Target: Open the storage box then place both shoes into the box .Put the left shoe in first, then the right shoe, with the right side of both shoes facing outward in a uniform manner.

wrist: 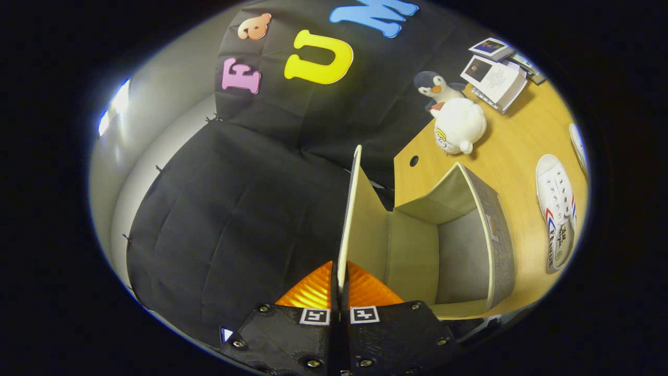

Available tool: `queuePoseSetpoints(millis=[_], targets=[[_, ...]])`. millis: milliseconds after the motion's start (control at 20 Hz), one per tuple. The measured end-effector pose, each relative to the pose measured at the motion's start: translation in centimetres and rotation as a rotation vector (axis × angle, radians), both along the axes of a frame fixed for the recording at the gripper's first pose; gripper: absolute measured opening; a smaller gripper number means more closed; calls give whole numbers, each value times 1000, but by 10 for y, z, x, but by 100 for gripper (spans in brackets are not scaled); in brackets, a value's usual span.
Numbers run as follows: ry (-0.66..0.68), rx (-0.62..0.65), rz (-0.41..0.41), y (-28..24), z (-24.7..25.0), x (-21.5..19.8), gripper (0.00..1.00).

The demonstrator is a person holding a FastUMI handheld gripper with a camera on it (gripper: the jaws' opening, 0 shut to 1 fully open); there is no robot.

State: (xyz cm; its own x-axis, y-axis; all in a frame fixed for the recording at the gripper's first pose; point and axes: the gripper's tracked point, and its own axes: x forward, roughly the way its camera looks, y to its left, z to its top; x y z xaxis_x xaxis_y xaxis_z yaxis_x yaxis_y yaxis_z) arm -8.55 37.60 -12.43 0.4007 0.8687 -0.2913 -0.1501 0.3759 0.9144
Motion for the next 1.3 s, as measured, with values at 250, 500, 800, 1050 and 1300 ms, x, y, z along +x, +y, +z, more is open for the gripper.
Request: queuePoseSetpoints(millis=[250, 500, 800, 1050, 1300], targets=[[-65, -46, 33, 43, 7, -10, 0], [-95, -52, 22, 78, 15, -12, 2], [-278, -146, 92, 115, 19, -22, 29], [-425, -223, 120, 122, 19, -15, 97], [-492, -296, 80, 86, 18, 2, 97]])
